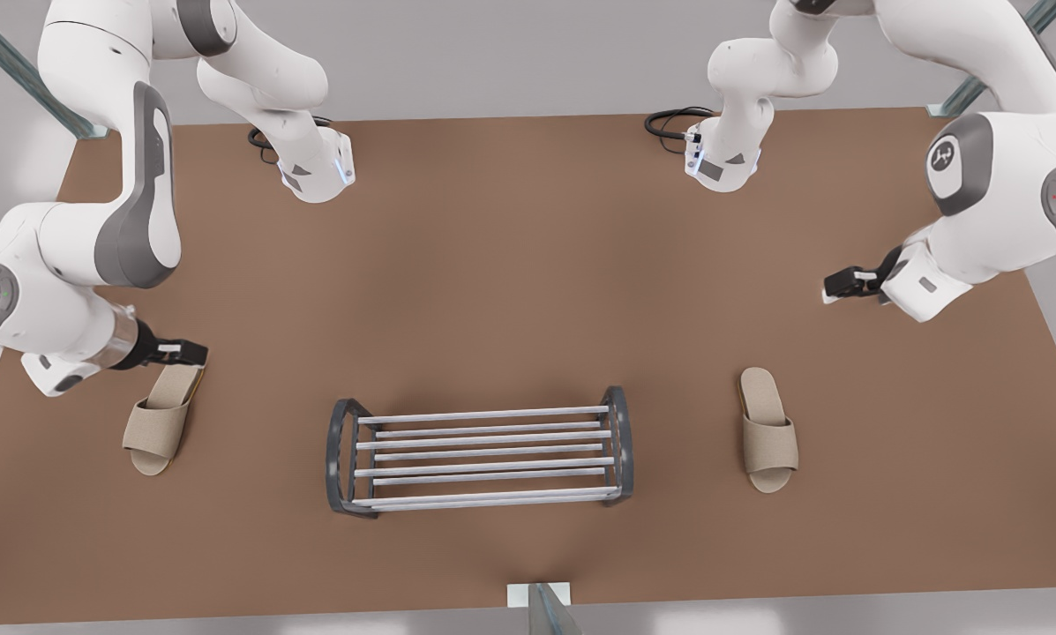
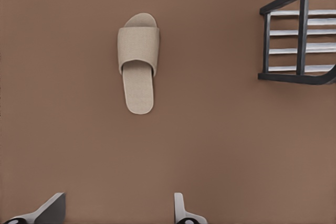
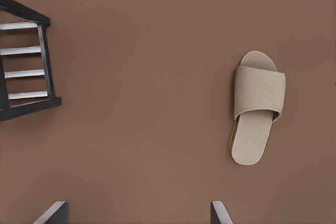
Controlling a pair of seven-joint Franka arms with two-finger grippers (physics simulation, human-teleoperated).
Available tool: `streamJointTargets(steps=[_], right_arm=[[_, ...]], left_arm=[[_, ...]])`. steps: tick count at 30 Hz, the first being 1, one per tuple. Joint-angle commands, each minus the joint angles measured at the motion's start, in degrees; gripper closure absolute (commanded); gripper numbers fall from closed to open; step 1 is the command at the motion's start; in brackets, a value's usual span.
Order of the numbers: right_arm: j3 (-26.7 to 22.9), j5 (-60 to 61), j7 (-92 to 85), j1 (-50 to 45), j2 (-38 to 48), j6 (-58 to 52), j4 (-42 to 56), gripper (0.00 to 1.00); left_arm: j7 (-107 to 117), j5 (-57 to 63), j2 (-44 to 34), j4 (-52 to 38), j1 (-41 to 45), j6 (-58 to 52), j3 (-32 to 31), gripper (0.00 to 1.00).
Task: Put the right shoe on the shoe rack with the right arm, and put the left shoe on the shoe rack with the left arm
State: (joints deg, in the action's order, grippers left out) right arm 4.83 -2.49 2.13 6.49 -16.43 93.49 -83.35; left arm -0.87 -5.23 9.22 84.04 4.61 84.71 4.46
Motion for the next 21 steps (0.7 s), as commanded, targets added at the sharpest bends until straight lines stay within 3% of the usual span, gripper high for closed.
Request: streamJointTargets(steps=[1,3,4,6,7,8,9,10,11,12,15,18,21], right_arm=[[0.0,-0.05,1.47,0.1,0.0,2.84,0.03,0.0],[-0.08,0.03,1.47,0.1,0.0,2.84,0.03,0.0],[-0.08,0.21,1.82,0.1,0.09,2.84,0.2,0.0],[0.0,0.3,9.19,-0.16,-0.09,4.95,0.29,0.0],[0.09,0.82,12.81,-0.07,-0.44,5.21,0.12,0.0],[-0.17,6.27,13.16,0.8,-0.27,8.55,-1.55,0.0],[-0.26,6.45,13.51,0.89,1.31,12.67,-5.49,0.0],[-0.26,6.45,22.11,1.07,6.58,25.85,-16.48,0.03],[-0.26,6.89,25.73,1.24,8.61,38.42,-25.01,0.06],[-0.26,7.33,25.82,1.51,10.72,47.91,-32.12,0.08],[-0.26,13.31,25.2,3.09,10.28,76.49,-44.71,0.09],[-0.7,13.31,17.56,4.85,10.11,91.35,-51.74,0.09],[-0.79,10.5,12.99,7.13,8.61,107.7,-58.6,0.1]], left_arm=[[2.1,0.13,0.53,-0.2,0.05,-0.6,0.02,0.0],[3.59,0.13,1.51,3.22,0.05,-3.15,0.02,0.0],[9.9,-0.66,-0.6,13.05,0.05,6.58,0.11,0.0],[36.97,-5.67,-1.84,33.1,0.14,39.54,0.02,0.0],[39.63,-11.45,-1.84,39.6,0.14,52.64,-0.07,0.0],[39.1,-24.46,-1.4,46.03,0.14,67.5,-0.33,0.0],[38.66,-31.41,-1.4,49.37,0.4,74.1,-0.51,0.0],[36.3,-32.3,-1.57,53.24,0.57,80.17,-0.68,0.0],[28.75,-33.35,-1.84,53.33,0.57,77.64,-0.68,0.0],[11.9,-43.43,-2.45,53.42,0.14,72.45,-0.42,0.0],[-49.47,-106.01,-2.63,57.81,0.22,78.41,-0.51,0.0],[-67.86,-144.87,-3.51,57.46,0.22,79.03,-0.51,0.0],[-83.23,-147.0,-2.98,59.39,0.4,79.74,-1.65,0.0]])
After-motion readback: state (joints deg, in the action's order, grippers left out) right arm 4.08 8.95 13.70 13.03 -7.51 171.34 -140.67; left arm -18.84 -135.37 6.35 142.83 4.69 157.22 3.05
